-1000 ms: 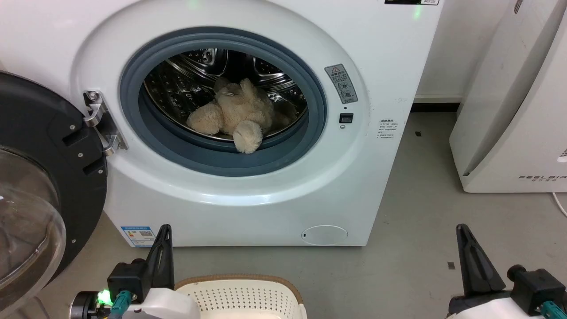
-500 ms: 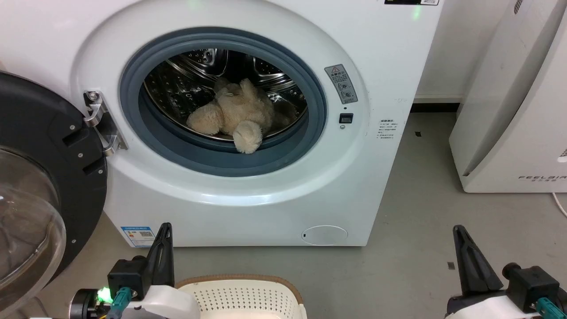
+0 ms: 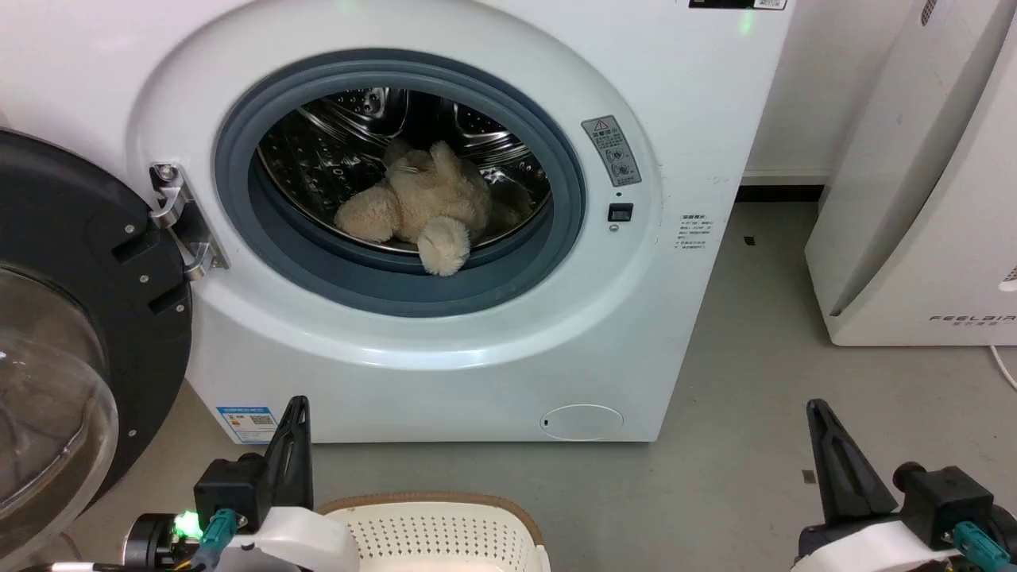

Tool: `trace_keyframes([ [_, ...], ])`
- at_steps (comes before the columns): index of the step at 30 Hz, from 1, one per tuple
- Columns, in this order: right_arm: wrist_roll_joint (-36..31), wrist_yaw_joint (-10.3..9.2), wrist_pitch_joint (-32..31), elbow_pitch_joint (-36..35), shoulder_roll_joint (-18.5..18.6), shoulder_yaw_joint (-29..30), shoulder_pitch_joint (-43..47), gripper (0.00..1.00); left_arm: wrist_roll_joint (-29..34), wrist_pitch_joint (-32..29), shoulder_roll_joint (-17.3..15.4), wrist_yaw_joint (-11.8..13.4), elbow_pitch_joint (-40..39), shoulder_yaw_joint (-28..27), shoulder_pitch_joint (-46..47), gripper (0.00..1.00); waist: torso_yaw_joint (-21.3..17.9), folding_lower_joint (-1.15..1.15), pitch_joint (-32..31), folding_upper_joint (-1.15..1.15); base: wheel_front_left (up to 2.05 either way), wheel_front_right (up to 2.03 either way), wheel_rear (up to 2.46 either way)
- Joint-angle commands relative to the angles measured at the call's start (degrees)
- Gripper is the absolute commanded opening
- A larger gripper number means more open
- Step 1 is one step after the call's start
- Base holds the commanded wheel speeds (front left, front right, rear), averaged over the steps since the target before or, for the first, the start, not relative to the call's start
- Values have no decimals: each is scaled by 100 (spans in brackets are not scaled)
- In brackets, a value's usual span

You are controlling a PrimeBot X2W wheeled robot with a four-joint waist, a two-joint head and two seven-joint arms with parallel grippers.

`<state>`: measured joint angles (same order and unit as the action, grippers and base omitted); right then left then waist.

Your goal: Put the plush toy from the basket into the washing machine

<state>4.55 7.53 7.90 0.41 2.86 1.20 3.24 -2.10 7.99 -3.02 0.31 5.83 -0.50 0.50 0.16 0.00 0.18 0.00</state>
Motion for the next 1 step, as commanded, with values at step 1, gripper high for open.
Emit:
trace_keyframes([
  [1,-46,-2,-33,-17,1,-12,-94,0,46,-45,5,-15,-52,13,-24,0,0,0,0,0,0,0,0],
])
